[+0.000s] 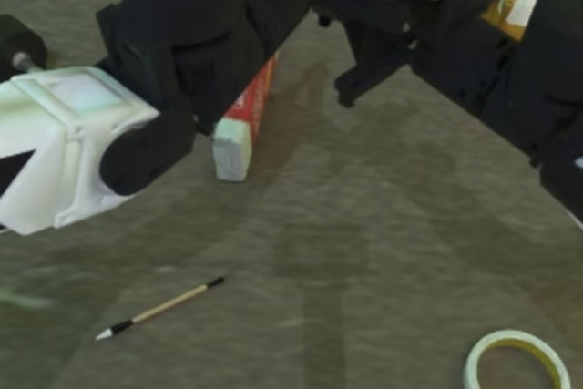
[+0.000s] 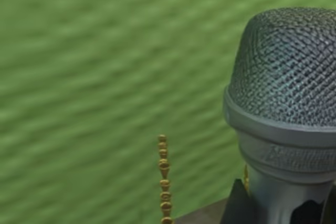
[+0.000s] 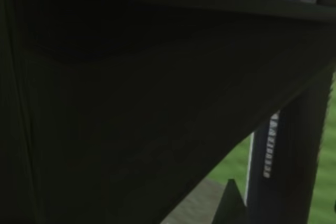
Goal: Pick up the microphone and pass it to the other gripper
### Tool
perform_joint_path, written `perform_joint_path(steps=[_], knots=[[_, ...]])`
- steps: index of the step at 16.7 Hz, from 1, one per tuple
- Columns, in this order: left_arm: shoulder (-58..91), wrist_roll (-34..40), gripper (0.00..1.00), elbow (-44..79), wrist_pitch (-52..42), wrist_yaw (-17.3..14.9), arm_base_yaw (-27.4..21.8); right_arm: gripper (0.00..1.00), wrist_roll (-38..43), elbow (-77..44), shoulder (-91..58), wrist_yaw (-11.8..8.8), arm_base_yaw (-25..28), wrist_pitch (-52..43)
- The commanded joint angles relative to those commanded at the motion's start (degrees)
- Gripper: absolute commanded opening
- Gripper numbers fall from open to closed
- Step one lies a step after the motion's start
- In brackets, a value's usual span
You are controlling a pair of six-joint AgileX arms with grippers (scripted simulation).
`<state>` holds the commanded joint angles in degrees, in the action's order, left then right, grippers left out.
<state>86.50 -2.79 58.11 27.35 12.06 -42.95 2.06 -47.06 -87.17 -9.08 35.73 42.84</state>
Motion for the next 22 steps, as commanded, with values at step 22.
perform_joint_path(steps=[22], knots=[[-7.2, -0.8, 0.0, -5.2, -1.2, -6.1, 8.0, 1.0, -0.3, 12.5, 15.1, -0.9, -3.7, -3.1]])
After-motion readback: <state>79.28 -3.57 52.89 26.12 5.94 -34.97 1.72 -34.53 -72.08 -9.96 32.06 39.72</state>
